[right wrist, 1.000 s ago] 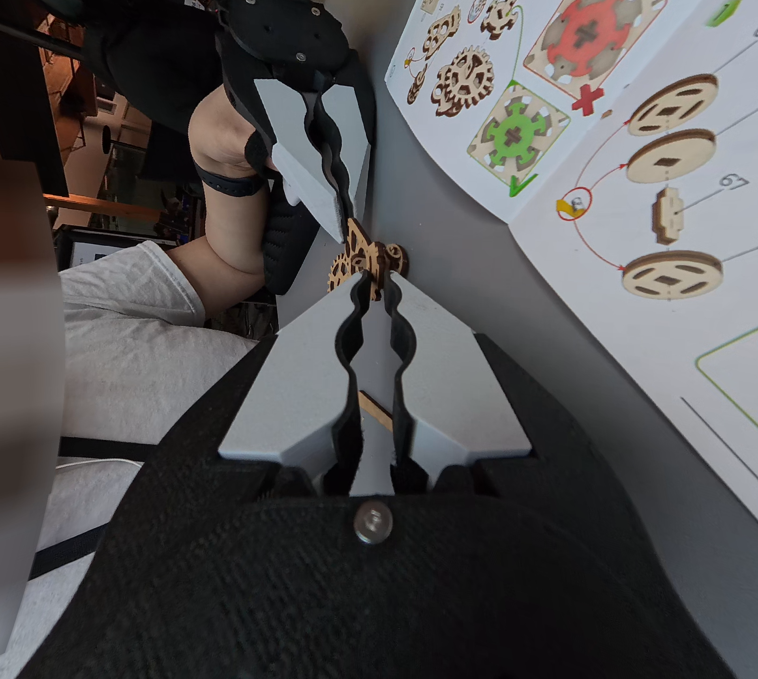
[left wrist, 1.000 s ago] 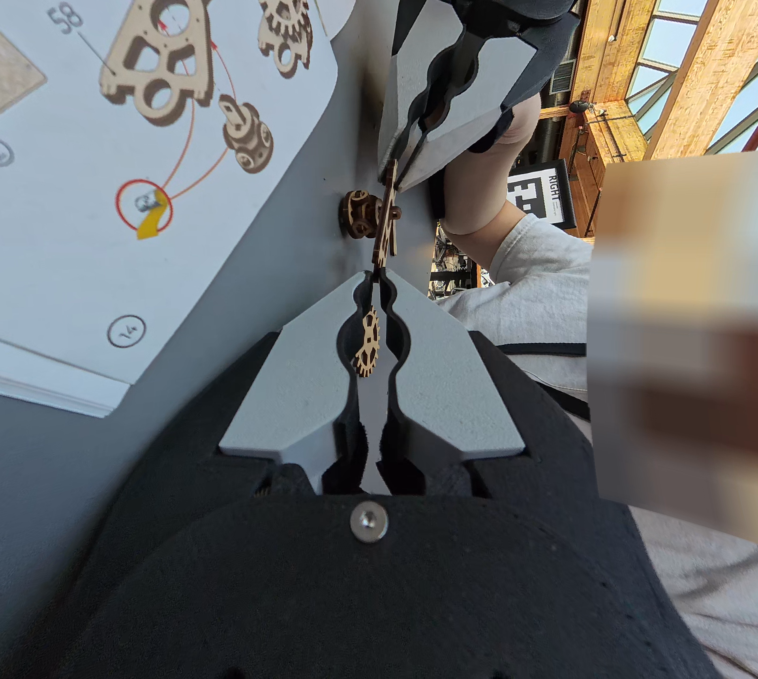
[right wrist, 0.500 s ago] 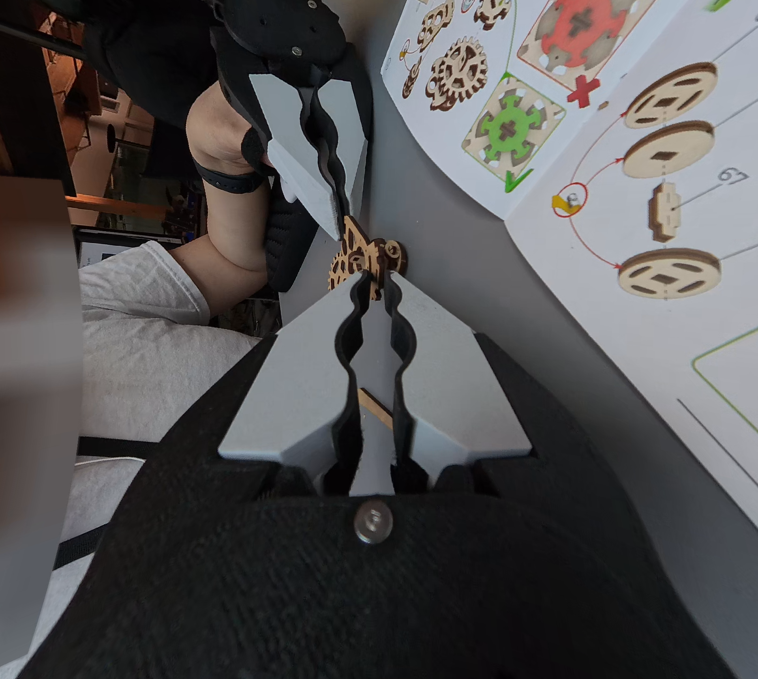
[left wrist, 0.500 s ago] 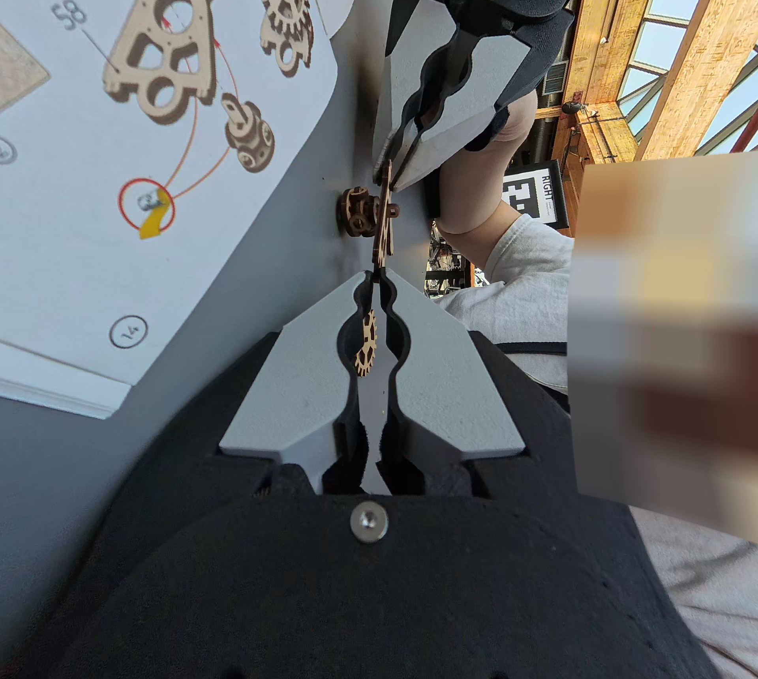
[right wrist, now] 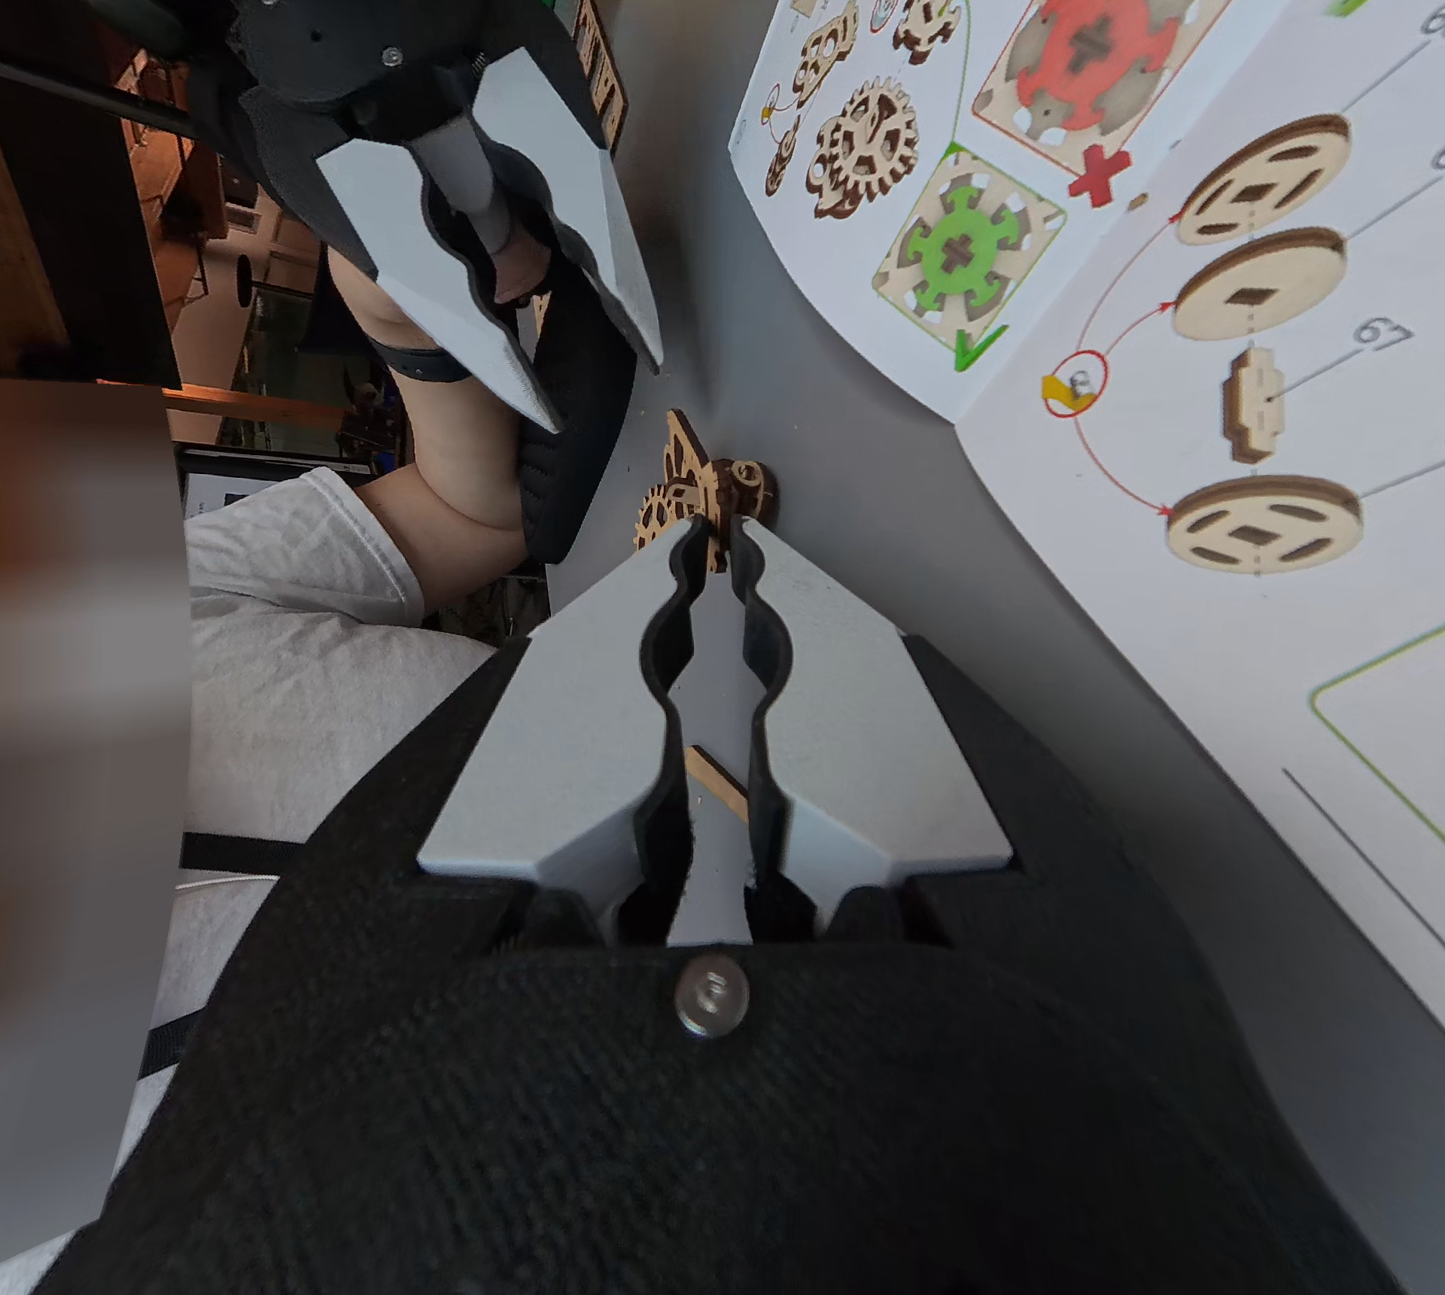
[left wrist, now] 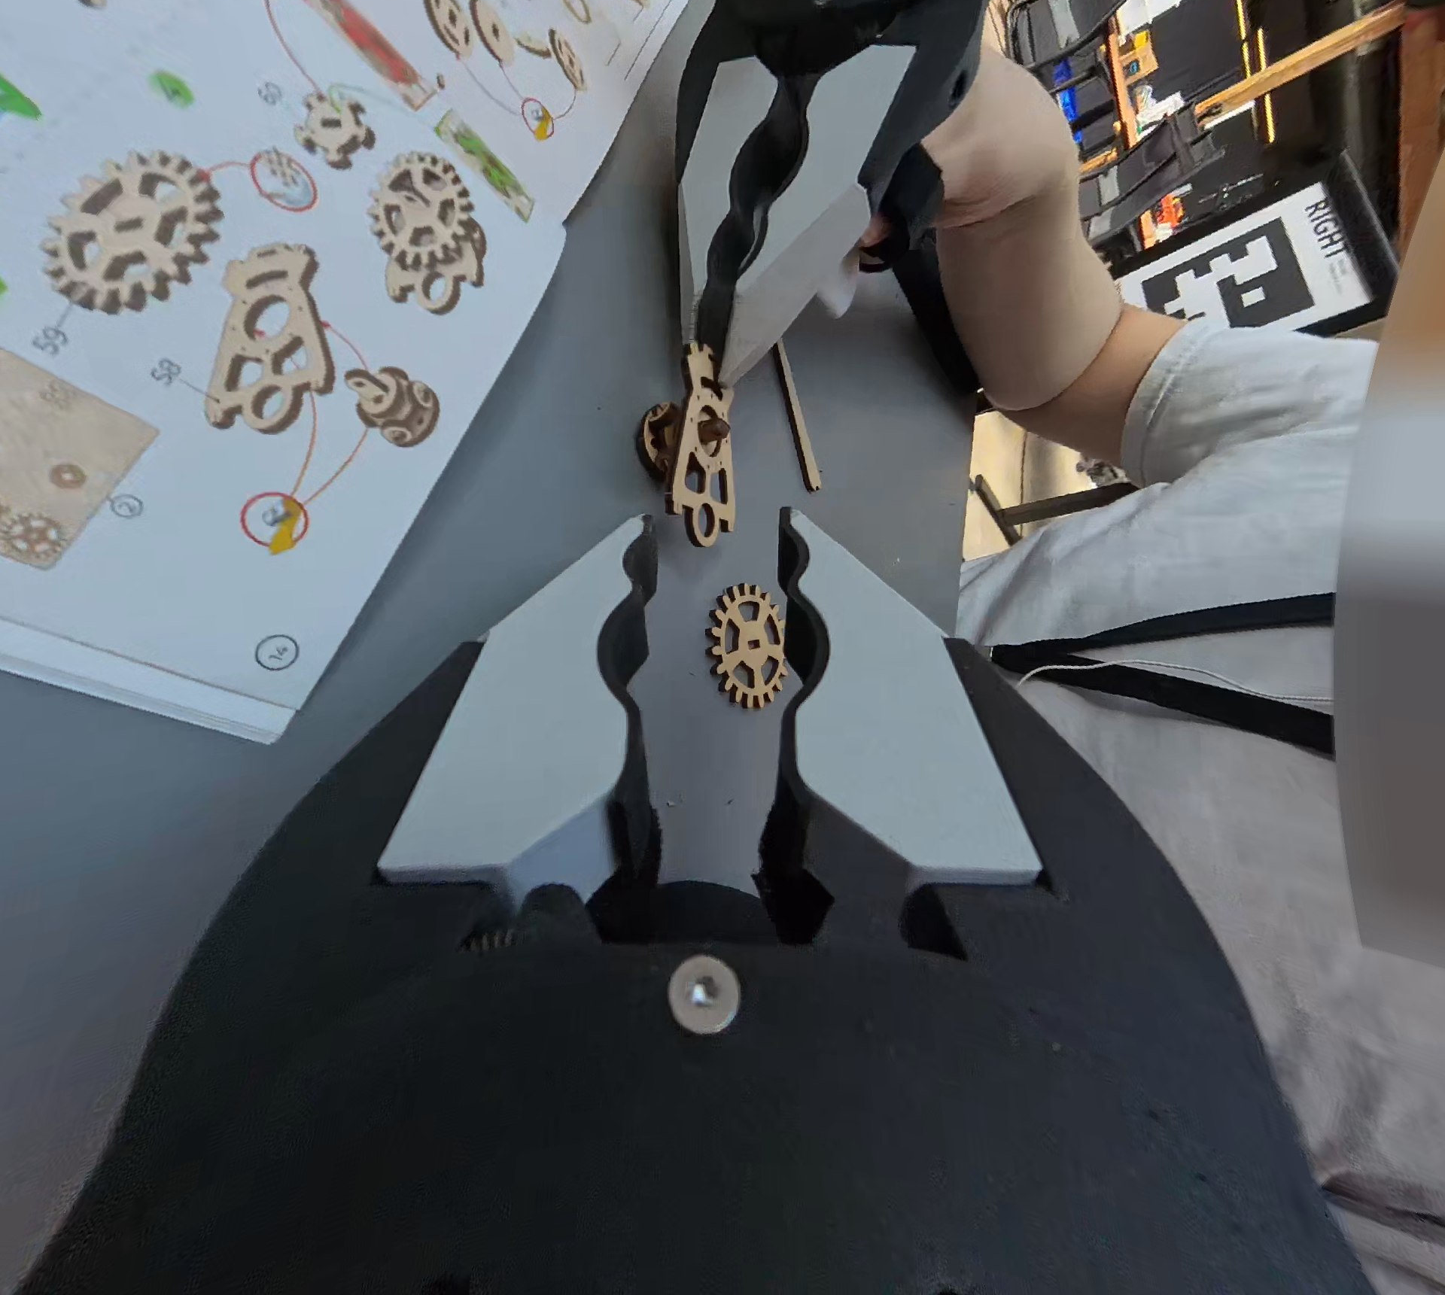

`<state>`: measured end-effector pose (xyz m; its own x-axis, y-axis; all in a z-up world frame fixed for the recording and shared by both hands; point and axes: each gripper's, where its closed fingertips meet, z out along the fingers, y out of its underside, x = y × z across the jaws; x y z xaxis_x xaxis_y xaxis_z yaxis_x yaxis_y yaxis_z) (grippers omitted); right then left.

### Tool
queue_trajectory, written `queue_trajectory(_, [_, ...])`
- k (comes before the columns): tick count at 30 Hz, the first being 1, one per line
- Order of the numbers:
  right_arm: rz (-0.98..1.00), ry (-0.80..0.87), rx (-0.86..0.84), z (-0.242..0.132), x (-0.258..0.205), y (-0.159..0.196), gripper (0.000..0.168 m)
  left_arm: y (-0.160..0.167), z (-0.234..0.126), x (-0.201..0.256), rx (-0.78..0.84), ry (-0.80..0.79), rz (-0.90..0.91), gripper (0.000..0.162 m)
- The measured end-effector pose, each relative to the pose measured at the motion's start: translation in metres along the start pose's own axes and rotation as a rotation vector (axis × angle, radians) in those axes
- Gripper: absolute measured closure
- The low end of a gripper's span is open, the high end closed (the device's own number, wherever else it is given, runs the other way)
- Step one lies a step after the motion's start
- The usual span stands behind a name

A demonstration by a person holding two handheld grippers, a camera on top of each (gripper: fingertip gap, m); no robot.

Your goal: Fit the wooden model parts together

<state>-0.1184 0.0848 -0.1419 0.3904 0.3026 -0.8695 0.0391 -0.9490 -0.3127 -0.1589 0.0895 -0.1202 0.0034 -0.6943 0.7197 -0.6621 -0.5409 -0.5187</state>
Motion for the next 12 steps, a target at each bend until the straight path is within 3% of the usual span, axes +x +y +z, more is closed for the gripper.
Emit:
queue_trajectory(2, [0.008, -0.005, 0.0, 0.0, 0.001, 0.0, 0.164, -0.013, -0.002, 0.009, 0.032, -0.087, 0.248, 0.133])
queue_trajectory(5, [0.011, -0.009, -0.005, 0.0, 0.001, 0.001, 0.164, -0.024, 0.001, 0.017, 0.082, -0.278, 0.609, 0.111])
queue_trajectory(8, [0.01, -0.009, -0.007, 0.001, 0.001, 0.002, 0.164, -0.023, 0.01, 0.006, 0.097, -0.432, 0.704, 0.105])
queue_trajectory(10, [0.011, -0.009, -0.005, 0.001, 0.001, 0.002, 0.164, -0.013, 0.021, 0.0, 0.009, -0.438, 0.643, 0.086])
queue_trajectory(12, [0.011, -0.007, 0.002, -0.001, 0.002, 0.001, 0.164, -0.004, 0.032, 0.003, -0.051, -0.412, 0.646, 0.093])
